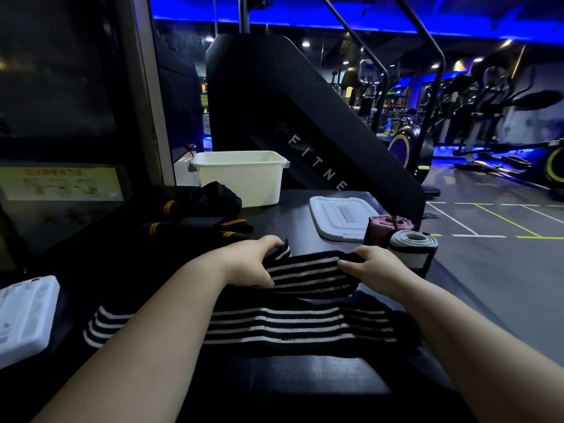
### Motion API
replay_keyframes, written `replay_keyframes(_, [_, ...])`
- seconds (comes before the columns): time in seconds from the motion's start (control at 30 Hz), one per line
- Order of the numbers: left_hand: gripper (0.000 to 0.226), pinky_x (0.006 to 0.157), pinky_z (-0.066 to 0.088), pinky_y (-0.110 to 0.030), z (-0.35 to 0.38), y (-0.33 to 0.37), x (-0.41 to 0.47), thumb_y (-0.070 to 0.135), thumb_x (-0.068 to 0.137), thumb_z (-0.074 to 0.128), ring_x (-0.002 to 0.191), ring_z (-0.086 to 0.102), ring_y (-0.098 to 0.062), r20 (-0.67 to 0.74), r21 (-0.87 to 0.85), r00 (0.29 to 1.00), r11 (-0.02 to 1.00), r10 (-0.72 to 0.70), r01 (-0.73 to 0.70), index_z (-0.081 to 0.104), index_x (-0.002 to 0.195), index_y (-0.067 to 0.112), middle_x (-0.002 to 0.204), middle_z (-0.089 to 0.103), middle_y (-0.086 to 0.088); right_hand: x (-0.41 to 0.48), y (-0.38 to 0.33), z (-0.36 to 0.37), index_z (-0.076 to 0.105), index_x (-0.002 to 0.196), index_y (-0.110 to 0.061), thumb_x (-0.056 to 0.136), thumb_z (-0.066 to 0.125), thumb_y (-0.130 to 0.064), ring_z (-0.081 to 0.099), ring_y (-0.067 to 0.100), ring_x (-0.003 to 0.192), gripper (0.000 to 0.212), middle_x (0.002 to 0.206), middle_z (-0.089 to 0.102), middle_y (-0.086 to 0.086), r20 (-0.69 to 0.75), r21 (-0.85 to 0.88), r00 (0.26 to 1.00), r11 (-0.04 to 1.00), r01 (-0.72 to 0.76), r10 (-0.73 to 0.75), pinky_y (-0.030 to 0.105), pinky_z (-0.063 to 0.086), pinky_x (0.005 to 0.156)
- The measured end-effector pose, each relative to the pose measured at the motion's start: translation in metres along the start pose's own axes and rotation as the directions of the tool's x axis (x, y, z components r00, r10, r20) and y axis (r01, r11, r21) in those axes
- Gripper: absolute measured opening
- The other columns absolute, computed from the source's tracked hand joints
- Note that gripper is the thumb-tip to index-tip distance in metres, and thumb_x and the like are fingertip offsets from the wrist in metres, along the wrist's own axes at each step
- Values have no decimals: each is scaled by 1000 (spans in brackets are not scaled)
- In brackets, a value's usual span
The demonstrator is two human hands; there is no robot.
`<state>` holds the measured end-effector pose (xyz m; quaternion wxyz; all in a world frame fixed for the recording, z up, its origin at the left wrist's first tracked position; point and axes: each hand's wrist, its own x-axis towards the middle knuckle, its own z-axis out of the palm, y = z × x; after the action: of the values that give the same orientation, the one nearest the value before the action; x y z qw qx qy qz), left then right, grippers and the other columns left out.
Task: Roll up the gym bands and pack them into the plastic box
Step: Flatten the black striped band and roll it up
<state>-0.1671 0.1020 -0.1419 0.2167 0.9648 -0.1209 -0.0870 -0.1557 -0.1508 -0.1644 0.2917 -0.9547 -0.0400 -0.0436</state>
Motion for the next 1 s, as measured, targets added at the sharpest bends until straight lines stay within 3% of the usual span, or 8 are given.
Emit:
replay_keyframes(0.1, [66, 94, 49, -32, -1, 3, 0, 36, 81, 73, 106, 57, -15, -69, 28, 998, 1000, 5, -3, 37, 135, 44, 112, 55, 5, -6, 5, 0, 63, 84, -15, 89, 62, -46, 61, 20, 83, 32, 85, 68, 2, -21, -111, 1000, 994, -23, 20, 29, 41, 67])
replay_keyframes(0.2, [49, 87, 47, -29, 1, 8, -1, 54, 82, 68, 108, 55, -14, -134, 163, 991, 986, -6, 28, 47, 125, 45, 116, 56, 11, -10, 12, 0, 65, 96, -13, 89, 60, -47, 62, 23, 93, 35, 95, 68, 4, -29, -177, 999, 983, -47, 42, 29, 42, 71])
replay_keyframes(0.37, [55, 86, 45, -27, 9, 17, 1, 67, 79, 62, 116, 54, -13, -143, 286, 989, 956, -29, 70, 53, 126, 41, 128, 57, 13, -16, 22, -1, 62, 99, -18, 88, 60, -49, 57, 20, 88, 32, 94, 65, 1, -51, -250, 998, 967, -50, 38, 29, 38, 68])
replay_keyframes(0.5, [57, 73, 39, -29, 15, 26, 3, 75, 77, 56, 104, 56, -14, -224, 414, 974, 904, -15, 109, 57, 117, 35, 102, 58, 11, -20, 34, -2, 53, 89, -22, 86, 61, -53, 60, 21, 92, 32, 86, 59, -3, -105, -283, 994, 958, -50, 21, 30, 36, 64])
replay_keyframes(0.63, [60, 87, 35, -35, 23, 30, 6, 82, 74, 50, 106, 57, -16, -321, 510, 947, 841, -5, 177, 57, 107, 33, 101, 61, 11, -23, 43, -2, 56, 106, -24, 85, 61, -57, 59, 21, 102, 39, 105, 65, -1, -142, -299, 990, 954, -30, -13, 30, 38, 70])
replay_keyframes(0.8, [56, 90, 34, -36, 18, 25, 0, 80, 76, 52, 109, 56, -16, -369, 465, 927, 851, -64, 244, 59, 109, 35, 106, 62, 11, -26, 49, -4, 53, 114, -25, 84, 62, -58, 58, 21, 105, 46, 111, 63, -2, -158, -304, 987, 952, -39, -10, 30, 40, 73])
replay_keyframes(0.9, [54, 82, 40, -29, 8, 14, -5, 74, 77, 58, 110, 54, -15, -312, 326, 939, 913, -142, 246, 57, 117, 38, 114, 60, 10, -28, 50, -5, 53, 114, -25, 83, 64, -57, 58, 21, 105, 46, 111, 62, -2, -168, -311, 986, 949, -42, -11, 31, 42, 75])
replay_keyframes(1.0, [49, 75, 41, -27, 9, 5, -7, 70, 73, 65, 99, 53, -12, -332, 202, 931, 952, -154, 229, 57, 112, 40, 111, 59, 13, -29, 49, -4, 53, 113, -25, 82, 65, -57, 58, 20, 104, 46, 111, 61, -2, -184, -311, 983, 949, -47, -12, 30, 41, 74])
